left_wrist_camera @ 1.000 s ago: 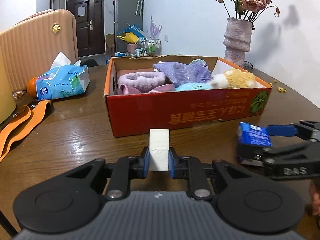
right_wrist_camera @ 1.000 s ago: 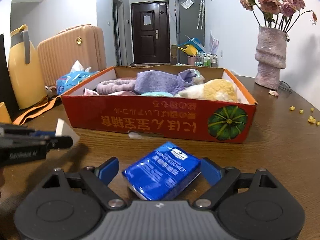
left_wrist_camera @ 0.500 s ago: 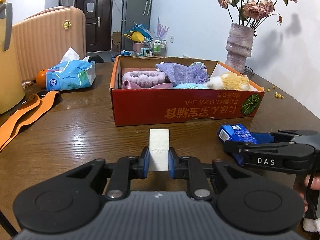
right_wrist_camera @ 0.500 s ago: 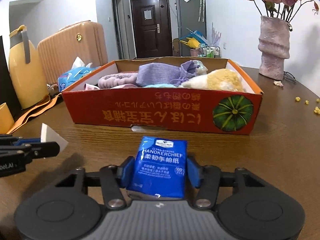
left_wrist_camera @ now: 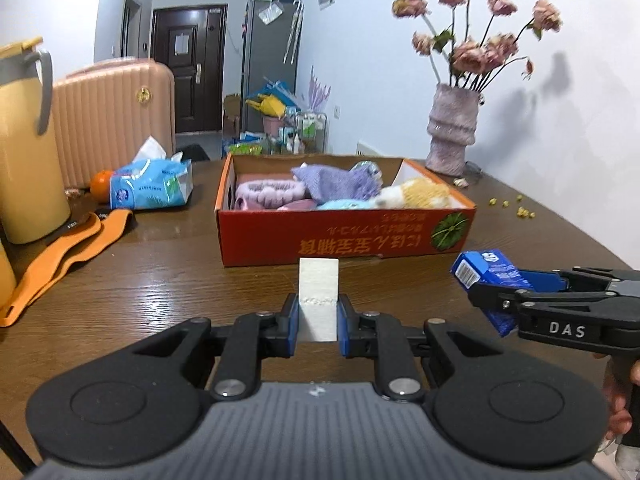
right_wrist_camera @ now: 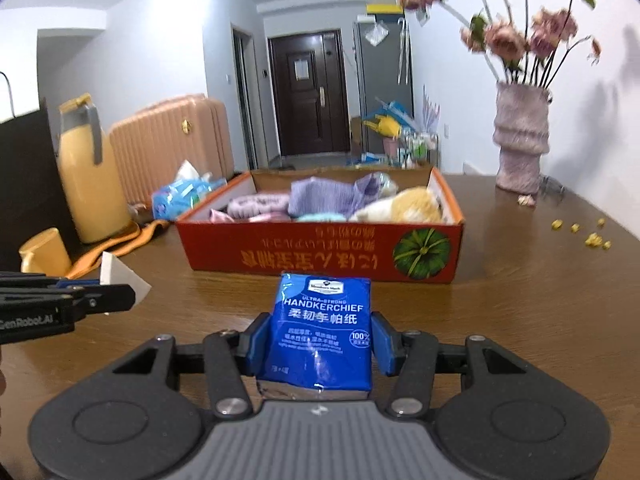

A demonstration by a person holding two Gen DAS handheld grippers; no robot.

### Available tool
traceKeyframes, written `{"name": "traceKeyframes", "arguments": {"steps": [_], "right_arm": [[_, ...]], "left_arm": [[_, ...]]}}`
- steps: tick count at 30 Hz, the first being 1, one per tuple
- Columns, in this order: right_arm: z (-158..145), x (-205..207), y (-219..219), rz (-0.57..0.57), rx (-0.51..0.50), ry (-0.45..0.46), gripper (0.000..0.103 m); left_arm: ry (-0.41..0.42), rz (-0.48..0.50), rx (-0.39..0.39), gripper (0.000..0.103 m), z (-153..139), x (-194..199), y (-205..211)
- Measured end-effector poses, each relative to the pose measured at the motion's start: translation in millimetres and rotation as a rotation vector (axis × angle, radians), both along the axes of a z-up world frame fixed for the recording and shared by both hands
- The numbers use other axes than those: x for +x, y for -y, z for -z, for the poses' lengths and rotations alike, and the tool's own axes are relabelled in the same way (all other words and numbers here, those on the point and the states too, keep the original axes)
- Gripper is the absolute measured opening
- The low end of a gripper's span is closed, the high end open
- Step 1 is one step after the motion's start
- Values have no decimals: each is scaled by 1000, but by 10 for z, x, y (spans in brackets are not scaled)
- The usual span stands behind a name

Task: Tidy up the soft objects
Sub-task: 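Lift and carry the tissue pack and sponge toward the box with both tools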

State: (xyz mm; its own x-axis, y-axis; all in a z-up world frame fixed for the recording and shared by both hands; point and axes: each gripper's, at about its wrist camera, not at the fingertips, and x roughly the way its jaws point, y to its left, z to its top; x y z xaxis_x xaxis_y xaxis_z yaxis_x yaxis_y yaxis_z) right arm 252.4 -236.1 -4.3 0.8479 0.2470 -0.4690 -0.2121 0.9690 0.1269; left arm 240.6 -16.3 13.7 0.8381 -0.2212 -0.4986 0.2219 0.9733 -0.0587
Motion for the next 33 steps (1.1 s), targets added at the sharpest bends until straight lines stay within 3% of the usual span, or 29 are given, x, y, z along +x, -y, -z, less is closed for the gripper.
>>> {"name": "traceKeyframes", "arguments": {"steps": [9, 18, 26, 33], "right_arm": [[-268, -626, 126, -17, 18, 95, 51], [-362, -967, 173, -15, 24, 139, 51], [-392, -978, 185, -18, 26, 156, 51], [-436, -701, 240, -13, 15, 159, 51]], "left_arm": [[73, 1, -20, 19, -232, -550, 40], [114, 12, -32, 19, -321, -874, 73], [119, 10, -36, 19, -347, -841, 49], [108, 22, -19, 19, -355, -509, 129]]}}
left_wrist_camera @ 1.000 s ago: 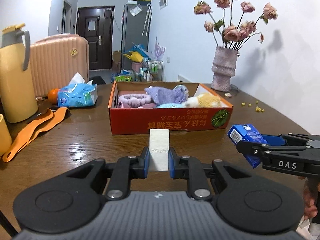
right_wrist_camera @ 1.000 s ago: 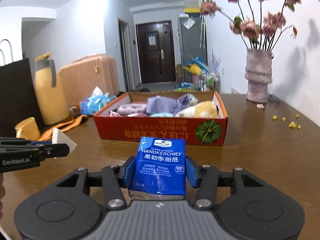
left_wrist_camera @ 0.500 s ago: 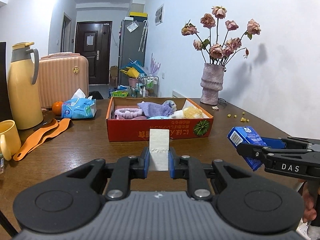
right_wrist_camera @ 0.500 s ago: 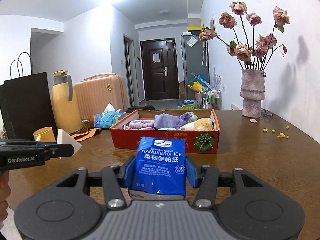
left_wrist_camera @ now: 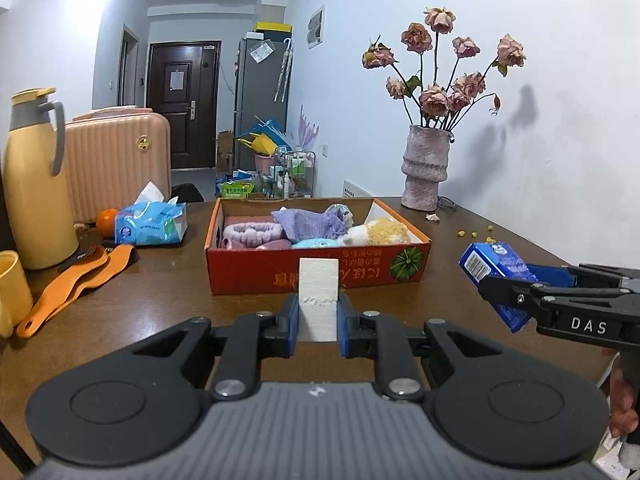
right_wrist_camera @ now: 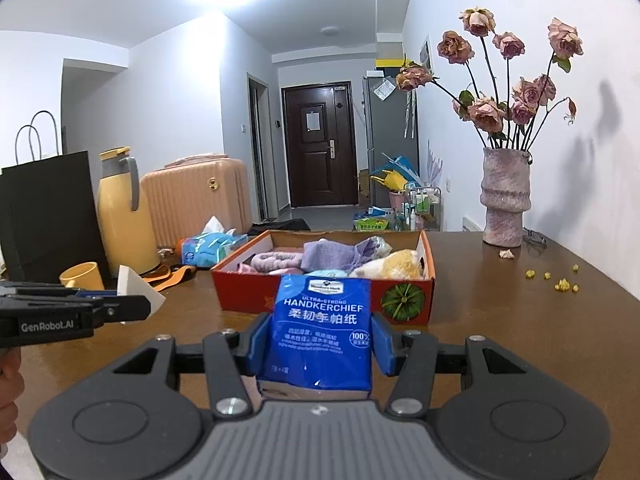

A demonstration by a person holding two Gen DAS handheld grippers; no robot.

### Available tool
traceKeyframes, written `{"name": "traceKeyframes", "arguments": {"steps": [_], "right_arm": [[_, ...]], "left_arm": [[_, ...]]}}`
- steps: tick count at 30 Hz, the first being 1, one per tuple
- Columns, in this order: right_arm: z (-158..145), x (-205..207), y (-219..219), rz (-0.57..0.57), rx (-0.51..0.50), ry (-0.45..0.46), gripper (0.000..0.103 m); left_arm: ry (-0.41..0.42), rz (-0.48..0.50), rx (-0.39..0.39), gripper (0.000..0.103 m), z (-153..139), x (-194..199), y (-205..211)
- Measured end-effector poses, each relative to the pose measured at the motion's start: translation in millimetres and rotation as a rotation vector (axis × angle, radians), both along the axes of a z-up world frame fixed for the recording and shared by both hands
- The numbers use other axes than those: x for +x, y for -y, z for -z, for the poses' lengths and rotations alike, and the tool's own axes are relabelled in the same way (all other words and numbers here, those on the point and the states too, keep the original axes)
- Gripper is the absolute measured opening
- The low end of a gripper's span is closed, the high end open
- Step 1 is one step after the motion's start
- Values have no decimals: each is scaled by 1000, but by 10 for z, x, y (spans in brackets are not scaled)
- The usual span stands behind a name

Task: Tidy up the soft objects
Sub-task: 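Lift and carry the tissue pack and sponge toward the box with both tools, then lower the tissue pack and sponge into the box and open both tools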

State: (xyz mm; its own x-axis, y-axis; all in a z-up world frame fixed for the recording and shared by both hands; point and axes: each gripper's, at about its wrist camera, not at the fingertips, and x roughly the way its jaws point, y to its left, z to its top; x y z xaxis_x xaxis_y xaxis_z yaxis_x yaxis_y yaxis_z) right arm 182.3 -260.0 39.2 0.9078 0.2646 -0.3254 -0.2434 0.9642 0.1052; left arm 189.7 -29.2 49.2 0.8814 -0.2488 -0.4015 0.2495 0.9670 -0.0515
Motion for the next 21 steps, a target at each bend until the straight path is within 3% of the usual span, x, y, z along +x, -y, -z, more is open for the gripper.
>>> {"name": "traceKeyframes", "arguments": {"steps": [9, 16, 21], "right_arm": [[-193, 792, 81, 5, -48, 38, 51], [-289, 1673, 169, -6, -52, 39, 51], [-246, 2399, 236, 1, -67, -5, 51]], "left_arm": [[10, 11, 52, 19, -72, 905, 150], [-25, 15, 44, 19, -56, 1795, 227], [-77, 25, 54, 19, 115, 2324, 288]]}}
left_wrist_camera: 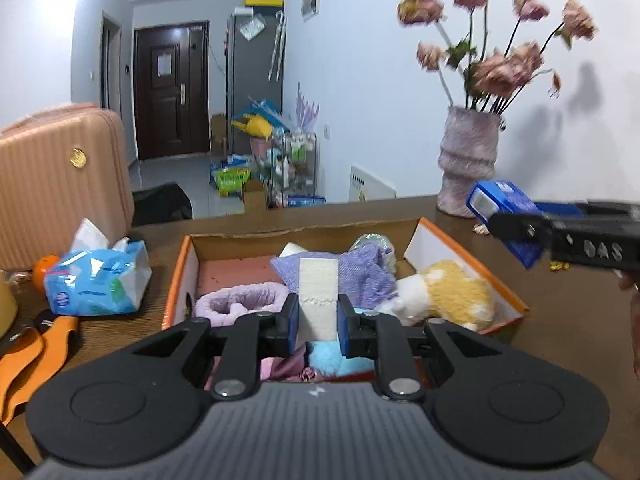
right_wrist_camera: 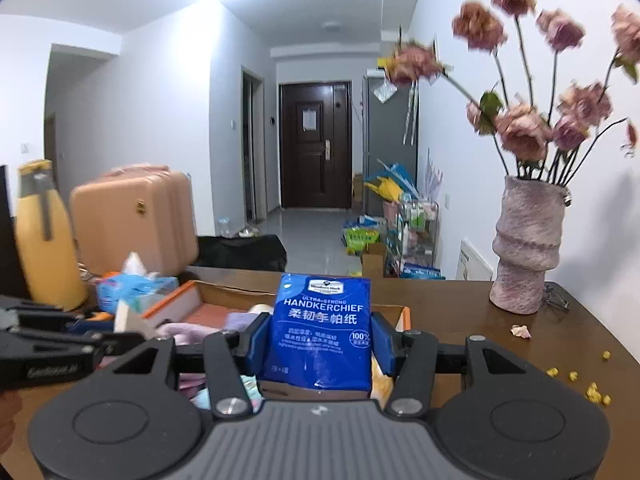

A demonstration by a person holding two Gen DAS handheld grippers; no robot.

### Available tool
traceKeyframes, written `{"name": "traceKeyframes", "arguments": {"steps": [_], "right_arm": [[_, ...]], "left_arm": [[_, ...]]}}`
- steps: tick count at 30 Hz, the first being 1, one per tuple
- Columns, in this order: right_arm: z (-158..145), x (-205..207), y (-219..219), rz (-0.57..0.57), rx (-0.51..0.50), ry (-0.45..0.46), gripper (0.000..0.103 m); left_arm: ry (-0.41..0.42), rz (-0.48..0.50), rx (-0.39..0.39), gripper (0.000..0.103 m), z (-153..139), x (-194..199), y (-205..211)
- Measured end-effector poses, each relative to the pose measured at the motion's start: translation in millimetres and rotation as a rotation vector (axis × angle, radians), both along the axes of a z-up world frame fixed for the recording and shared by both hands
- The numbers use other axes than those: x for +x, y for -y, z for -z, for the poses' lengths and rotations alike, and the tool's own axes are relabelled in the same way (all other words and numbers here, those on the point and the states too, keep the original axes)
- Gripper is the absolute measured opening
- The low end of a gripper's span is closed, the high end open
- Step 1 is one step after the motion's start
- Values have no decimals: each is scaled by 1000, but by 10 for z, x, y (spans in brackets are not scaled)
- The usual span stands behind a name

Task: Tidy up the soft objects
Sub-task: 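Lower the tissue pack and sponge into the box and open both tools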

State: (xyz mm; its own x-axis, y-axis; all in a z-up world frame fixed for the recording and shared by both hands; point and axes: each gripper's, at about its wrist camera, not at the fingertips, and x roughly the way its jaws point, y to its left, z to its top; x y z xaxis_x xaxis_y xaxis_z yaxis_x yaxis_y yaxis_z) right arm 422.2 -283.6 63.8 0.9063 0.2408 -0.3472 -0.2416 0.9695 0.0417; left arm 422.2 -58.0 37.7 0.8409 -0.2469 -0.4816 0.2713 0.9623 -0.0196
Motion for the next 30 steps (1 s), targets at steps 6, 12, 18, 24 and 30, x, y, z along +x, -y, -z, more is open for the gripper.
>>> {"name": "traceKeyframes", "arguments": {"steps": [6, 12, 18, 24, 30], "right_arm": [[255, 882, 20, 35, -38, -101, 51], [551, 1421, -5, 66, -53, -182, 52], [606, 1562, 32, 72, -31, -216, 54], [572, 1527, 66, 63, -11, -204, 68], [324, 1348, 190, 78, 33, -142, 67]], "left_arm": [[-111, 45, -10, 19, 308, 417, 26], [-183, 87, -67, 19, 429, 642, 130], [-207, 219, -116, 21, 445, 708, 490], [-195, 247, -110, 46, 512, 702, 609], [-161, 162, -99, 46, 348, 664, 430]]}}
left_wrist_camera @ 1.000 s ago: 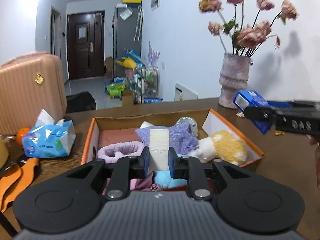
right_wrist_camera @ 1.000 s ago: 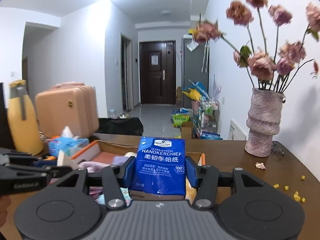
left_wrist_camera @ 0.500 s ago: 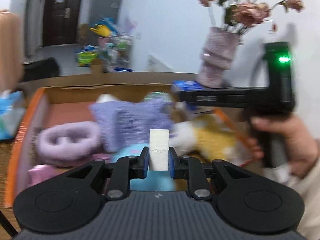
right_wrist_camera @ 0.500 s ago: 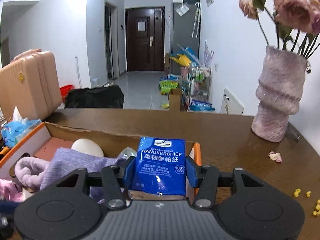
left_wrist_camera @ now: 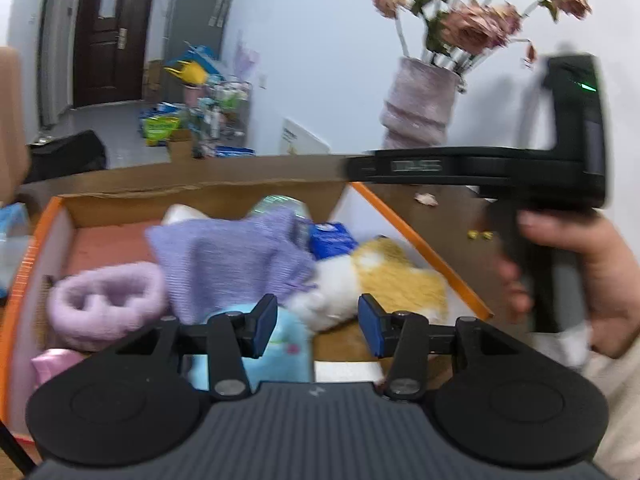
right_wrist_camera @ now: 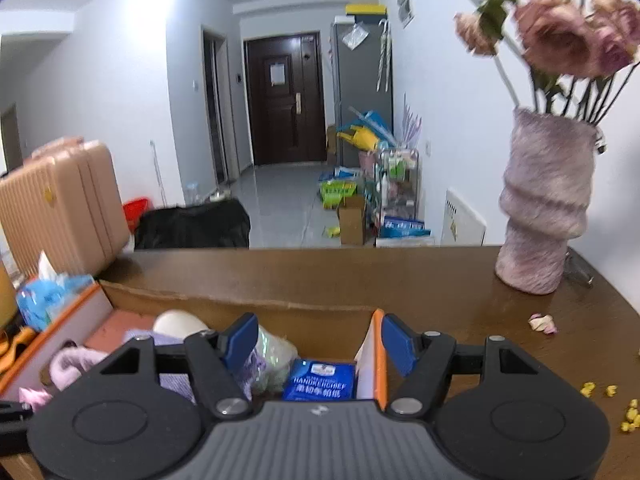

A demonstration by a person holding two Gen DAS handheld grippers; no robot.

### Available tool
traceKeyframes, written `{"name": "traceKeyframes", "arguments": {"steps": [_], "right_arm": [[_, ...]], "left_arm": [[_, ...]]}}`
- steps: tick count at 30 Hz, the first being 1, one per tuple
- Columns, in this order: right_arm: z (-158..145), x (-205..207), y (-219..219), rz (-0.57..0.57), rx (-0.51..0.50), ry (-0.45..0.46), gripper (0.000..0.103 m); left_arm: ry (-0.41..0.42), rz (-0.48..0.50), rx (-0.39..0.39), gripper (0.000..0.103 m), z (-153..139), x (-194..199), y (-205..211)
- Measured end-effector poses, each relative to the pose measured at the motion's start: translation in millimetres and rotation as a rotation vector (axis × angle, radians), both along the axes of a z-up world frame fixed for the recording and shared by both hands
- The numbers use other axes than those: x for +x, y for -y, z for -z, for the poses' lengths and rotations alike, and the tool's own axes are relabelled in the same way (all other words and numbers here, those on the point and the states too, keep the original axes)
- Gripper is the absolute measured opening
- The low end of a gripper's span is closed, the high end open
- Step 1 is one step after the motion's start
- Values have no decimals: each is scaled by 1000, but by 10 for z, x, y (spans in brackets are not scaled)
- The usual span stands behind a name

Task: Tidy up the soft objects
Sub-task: 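Lower the tissue pack and sponge into the box and open both tools, then withdraw both tools up from the box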

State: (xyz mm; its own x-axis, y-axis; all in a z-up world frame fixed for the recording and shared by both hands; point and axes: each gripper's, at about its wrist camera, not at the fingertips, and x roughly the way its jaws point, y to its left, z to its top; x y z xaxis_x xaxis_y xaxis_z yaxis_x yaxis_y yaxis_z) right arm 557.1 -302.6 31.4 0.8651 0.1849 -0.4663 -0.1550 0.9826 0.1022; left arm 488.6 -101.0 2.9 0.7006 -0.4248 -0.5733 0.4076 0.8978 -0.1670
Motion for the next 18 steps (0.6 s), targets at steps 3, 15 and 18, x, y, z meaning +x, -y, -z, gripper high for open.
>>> {"name": "traceKeyframes", "arguments": {"steps": [3, 15, 18], "right_arm": [[-133, -151, 50, 9, 6, 15, 67], [-716, -1406, 33, -15, -21, 160, 87], [-747, -1839, 1, -27, -13, 241, 95]], "left_arm": [[16, -61, 13, 48, -126, -75, -178], [266, -293, 94, 92, -851, -1012, -702], [303, -319, 76, 99, -911, -1288, -781]]}}
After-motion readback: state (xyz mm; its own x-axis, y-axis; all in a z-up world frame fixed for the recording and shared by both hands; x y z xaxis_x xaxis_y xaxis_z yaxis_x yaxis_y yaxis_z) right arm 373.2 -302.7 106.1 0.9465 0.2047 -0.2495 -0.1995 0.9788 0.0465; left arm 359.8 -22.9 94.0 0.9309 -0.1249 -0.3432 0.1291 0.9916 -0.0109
